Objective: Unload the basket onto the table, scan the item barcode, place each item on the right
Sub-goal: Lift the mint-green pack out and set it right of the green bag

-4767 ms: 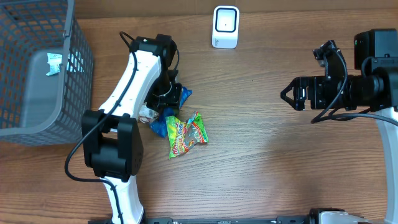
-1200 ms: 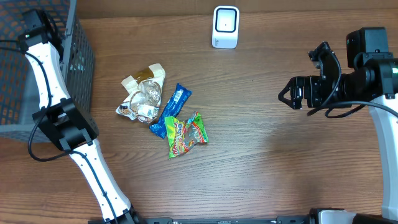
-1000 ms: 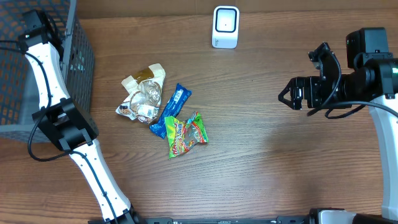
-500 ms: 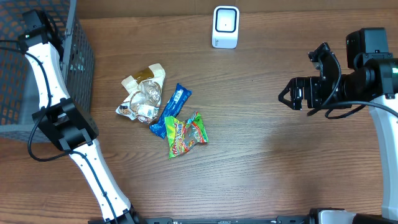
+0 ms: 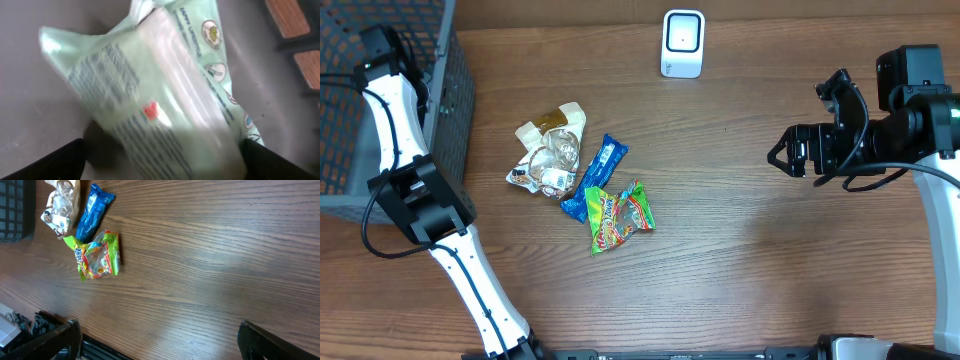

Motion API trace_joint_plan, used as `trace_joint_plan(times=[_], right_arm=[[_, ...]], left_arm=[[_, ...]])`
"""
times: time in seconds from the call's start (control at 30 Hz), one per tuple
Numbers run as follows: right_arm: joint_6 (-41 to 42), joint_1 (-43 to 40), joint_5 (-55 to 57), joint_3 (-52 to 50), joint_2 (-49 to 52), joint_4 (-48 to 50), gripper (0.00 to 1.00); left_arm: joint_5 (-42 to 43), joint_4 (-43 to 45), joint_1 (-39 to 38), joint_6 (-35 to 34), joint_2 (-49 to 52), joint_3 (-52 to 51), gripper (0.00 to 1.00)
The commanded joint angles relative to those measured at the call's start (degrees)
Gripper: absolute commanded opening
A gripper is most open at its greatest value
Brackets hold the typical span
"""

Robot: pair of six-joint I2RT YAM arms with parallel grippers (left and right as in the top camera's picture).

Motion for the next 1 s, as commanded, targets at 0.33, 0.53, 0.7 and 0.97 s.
trace_joint_plan(times=[0.33,0.53,0.7,0.97], right_arm=[[0.13,0.09,-0.33,-0.24,-0.26,0.15,1.00],[0.13,0.09,-0.31,-0.24,-0.26,0.17,1.00],[0.11,0.09,-0.31,-0.24,-0.26,0.22,1.00],[0.09,0.09,-0.28,-0.24,-0.26,0.24,1.00]], left_arm=[[5.35,-0.13,-0.72,0.50,9.35,-3.96,0.11],[9.42,-2.45,-0.72,1.05,8.28,-2.89,0.04],[11.80,-6.62,-0.72,3.50,5.79,3.69,0.04],[11.06,-14.60,-0.48,4.79,-3.72,14.51,0.04]])
